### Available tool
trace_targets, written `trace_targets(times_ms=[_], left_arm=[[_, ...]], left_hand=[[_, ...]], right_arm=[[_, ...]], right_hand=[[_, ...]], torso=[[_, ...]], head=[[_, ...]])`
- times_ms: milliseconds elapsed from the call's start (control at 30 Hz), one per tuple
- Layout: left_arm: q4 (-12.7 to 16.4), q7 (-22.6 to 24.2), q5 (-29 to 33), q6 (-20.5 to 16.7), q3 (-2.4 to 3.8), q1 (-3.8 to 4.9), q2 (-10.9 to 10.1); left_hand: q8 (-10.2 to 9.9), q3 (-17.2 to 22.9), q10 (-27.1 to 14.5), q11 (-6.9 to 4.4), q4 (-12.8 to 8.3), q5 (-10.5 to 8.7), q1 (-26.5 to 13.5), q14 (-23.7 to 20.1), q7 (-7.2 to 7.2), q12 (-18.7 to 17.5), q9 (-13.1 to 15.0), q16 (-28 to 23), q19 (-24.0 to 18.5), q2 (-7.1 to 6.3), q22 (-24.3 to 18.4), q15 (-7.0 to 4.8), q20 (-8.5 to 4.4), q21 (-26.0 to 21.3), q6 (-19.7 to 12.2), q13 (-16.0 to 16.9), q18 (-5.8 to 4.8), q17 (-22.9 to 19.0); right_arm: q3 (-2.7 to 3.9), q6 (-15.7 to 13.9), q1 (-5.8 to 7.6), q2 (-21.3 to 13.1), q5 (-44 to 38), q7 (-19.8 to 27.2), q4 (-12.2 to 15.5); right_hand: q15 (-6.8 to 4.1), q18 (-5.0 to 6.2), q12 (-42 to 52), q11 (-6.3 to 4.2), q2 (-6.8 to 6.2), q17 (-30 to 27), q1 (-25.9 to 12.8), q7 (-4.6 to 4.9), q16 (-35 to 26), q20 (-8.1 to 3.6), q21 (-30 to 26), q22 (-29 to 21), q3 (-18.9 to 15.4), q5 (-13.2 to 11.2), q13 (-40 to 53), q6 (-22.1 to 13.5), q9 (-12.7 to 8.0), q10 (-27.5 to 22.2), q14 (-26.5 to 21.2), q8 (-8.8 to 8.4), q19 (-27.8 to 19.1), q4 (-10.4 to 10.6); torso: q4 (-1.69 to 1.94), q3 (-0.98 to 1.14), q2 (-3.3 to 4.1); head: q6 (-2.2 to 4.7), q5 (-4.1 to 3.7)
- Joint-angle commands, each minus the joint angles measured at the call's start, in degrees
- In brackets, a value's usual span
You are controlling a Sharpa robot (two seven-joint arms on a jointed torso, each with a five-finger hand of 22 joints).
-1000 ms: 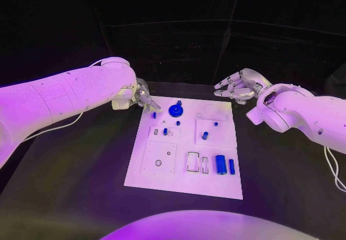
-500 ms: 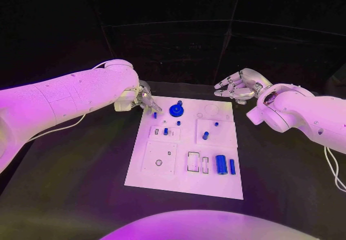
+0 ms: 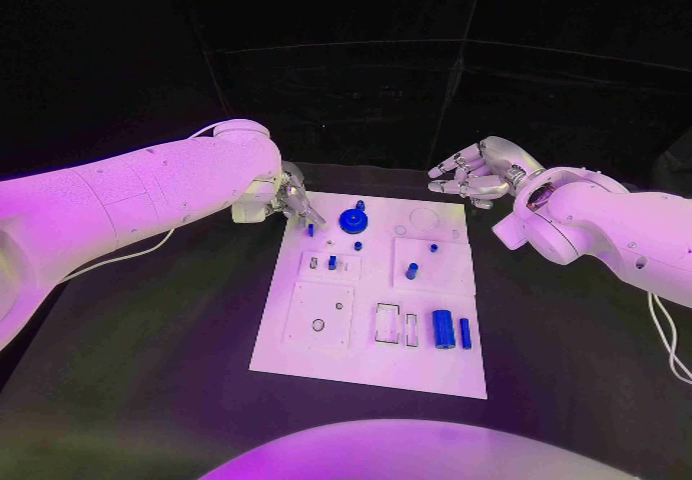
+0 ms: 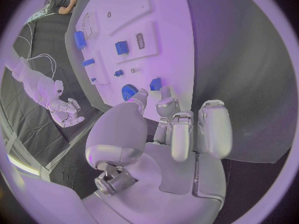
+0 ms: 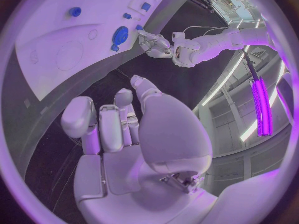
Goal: Assemble the parts on the task board
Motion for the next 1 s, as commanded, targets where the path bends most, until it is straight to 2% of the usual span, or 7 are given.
trace_targets(times_ms=[33,467,633,733,1000], left_arm=[[-0.02,0.12,-0.28,0.92,0.01,0.05,0.14],[-0.05,0.10,-0.28,1.68,-0.17,-0.05,0.32],[-0.07,0.11,-0.28,1.44,-0.20,-0.07,0.36],[-0.04,0.14,-0.27,1.11,-0.21,-0.08,0.41],[0.27,0.65,0.07,1.19,-0.22,-0.12,0.50]], left_hand=[[-0.17,-0.04,0.32,-0.28,-0.35,-0.13,0.54,5.94,0.03,0.27,-0.08,0.19,0.37,0.11,0.07,0.32,0.31,0.40,0.53,0.08,0.03,15.10],[-0.12,-0.03,0.37,-0.31,-0.66,-0.13,1.13,5.94,-0.02,0.31,-0.15,0.19,0.41,0.42,0.19,0.29,0.29,0.47,0.72,0.11,0.00,15.10],[-0.11,0.45,0.40,-0.38,-1.29,-0.12,2.37,5.94,-0.07,0.33,-0.28,0.19,0.39,1.39,0.20,0.24,0.24,0.44,0.87,0.09,0.01,15.10],[-0.19,2.04,0.40,-0.57,-2.94,-0.09,5.11,5.94,-0.25,0.31,-0.44,0.19,0.39,2.89,0.25,0.11,0.17,0.44,0.82,0.07,0.01,15.10],[-0.32,5.70,0.49,-1.04,-6.69,-0.11,10.25,5.94,-0.77,0.27,-0.77,0.19,0.38,4.65,0.35,-0.26,-0.13,0.43,0.99,0.17,0.02,15.10]], right_arm=[[0.04,0.34,0.10,0.05,0.15,0.44,0.04],[0.04,0.34,0.10,0.10,0.15,0.43,0.05],[0.04,0.33,0.10,0.12,0.15,0.46,0.04],[0.04,0.32,0.10,0.14,0.15,0.47,0.04],[0.04,0.32,0.10,0.17,0.15,0.48,0.07]], right_hand=[[-0.14,0.37,-0.15,-0.02,0.10,0.03,-0.55,0.12,-0.29,-0.10,-0.35,-0.06,0.25,0.18,0.06,-0.37,-0.09,-0.27,1.94,0.23,-0.36,0.00],[-0.14,0.37,-0.15,-0.02,0.10,0.03,-0.55,0.12,-0.29,-0.10,-0.35,-0.06,0.25,0.18,0.06,-0.37,-0.09,-0.27,1.94,0.23,-0.36,0.00],[-0.14,0.37,-0.15,-0.02,0.10,0.03,-0.55,0.12,-0.29,-0.10,-0.35,-0.06,0.25,0.18,0.06,-0.37,-0.09,-0.27,1.94,0.23,-0.36,0.00],[-0.14,0.37,-0.15,-0.02,0.10,0.03,-0.55,0.12,-0.29,-0.10,-0.35,-0.06,0.25,0.18,0.06,-0.37,-0.09,-0.27,1.94,0.23,-0.36,0.00],[-0.14,0.37,-0.15,-0.02,0.10,0.03,-0.55,0.12,-0.29,-0.10,-0.35,-0.06,0.25,0.18,0.06,-0.37,-0.09,-0.27,1.94,0.23,-0.36,0.00]], torso=[[-0.05,0.01,0.02],[-0.02,0.00,0.01],[-0.03,0.00,0.00],[-0.02,-0.01,0.01],[0.00,-0.01,0.01]], head=[[-0.08,-0.05],[-0.18,-0.08],[-0.23,-0.08],[-0.33,-0.13],[-0.50,-0.15]])
